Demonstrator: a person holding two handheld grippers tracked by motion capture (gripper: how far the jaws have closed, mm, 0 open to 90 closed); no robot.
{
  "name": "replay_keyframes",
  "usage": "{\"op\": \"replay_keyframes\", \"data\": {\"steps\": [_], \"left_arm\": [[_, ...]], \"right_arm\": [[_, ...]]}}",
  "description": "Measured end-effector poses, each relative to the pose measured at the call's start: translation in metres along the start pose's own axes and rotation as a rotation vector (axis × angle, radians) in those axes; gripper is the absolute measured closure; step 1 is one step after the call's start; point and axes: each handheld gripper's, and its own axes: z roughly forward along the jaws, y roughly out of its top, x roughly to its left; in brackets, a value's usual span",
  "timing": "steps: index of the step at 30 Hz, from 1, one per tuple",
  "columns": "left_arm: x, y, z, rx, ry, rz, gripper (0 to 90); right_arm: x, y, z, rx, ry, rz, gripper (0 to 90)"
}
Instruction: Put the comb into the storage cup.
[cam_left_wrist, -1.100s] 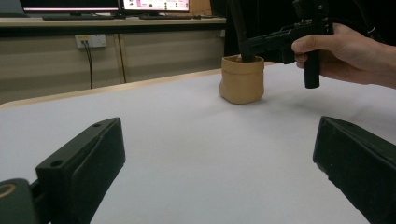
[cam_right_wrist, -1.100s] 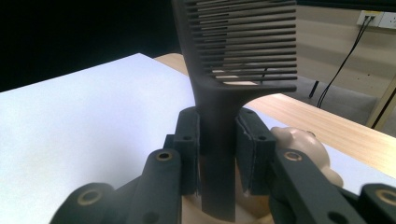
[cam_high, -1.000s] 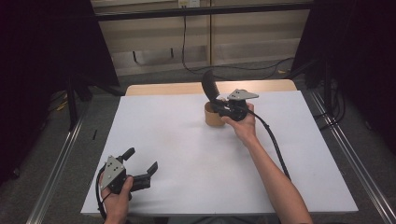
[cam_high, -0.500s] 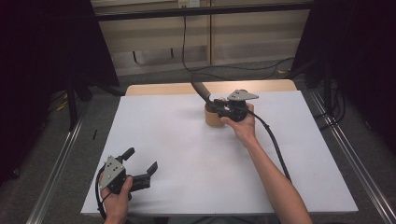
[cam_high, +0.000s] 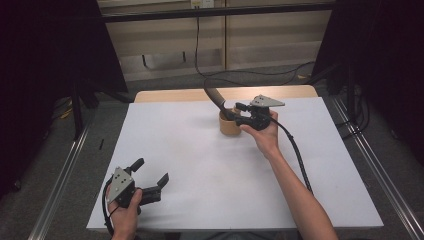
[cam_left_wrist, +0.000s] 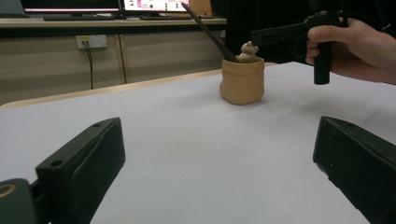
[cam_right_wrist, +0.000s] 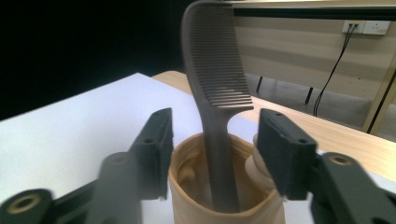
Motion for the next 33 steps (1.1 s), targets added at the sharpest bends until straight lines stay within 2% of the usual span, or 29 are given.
{"op": "replay_keyframes", "data": {"steps": [1, 8, 9, 10, 12, 13, 17, 19, 26, 30, 33], "left_arm": [[0.0, 0.0, 0.0, 0.0, 0.001, 0.0, 2.4], [0.001, 0.001, 0.0, -0.007, 0.005, -0.005, 2.4], [0.001, 0.001, 0.0, -0.007, 0.006, -0.003, 2.3], [0.001, 0.001, 0.0, -0.011, 0.013, -0.005, 2.3], [0.002, 0.001, 0.0, -0.01, 0.015, -0.008, 2.2], [0.002, 0.001, 0.0, -0.004, 0.016, -0.007, 2.2], [0.002, 0.0, 0.0, 0.0, 0.027, -0.01, 2.3], [0.001, 0.0, 0.0, -0.002, 0.023, -0.005, 2.3], [0.002, 0.0, 0.002, 0.003, 0.021, 0.001, 2.3], [0.002, -0.001, 0.001, 0.004, 0.018, -0.002, 2.4], [0.002, -0.001, -0.002, -0.001, 0.032, 0.003, 2.3]], "right_arm": [[-0.001, 0.001, -0.003, -0.003, -0.016, 0.001, 39.2], [-0.002, 0.0, -0.008, 0.005, -0.046, 0.014, 28.2], [-0.002, 0.0, -0.009, 0.013, -0.057, 0.027, 20.9], [-0.002, 0.0, -0.009, 0.013, -0.057, 0.027, 20.9], [-0.001, 0.0, -0.012, 0.028, -0.073, 0.047, 12.5], [-0.001, 0.0, -0.012, 0.028, -0.073, 0.047, 12.5], [-0.003, 0.001, -0.022, 0.001, -0.121, 0.071, 3.4], [-0.004, 0.0, -0.026, -0.004, -0.147, 0.07, 2.4], [-0.007, -0.004, -0.033, 0.02, -0.187, 0.059, 0.7], [-0.008, -0.002, -0.037, 0.023, -0.207, 0.072, 0.9], [-0.007, -0.002, -0.042, 0.021, -0.224, 0.06, 1.1]]}}
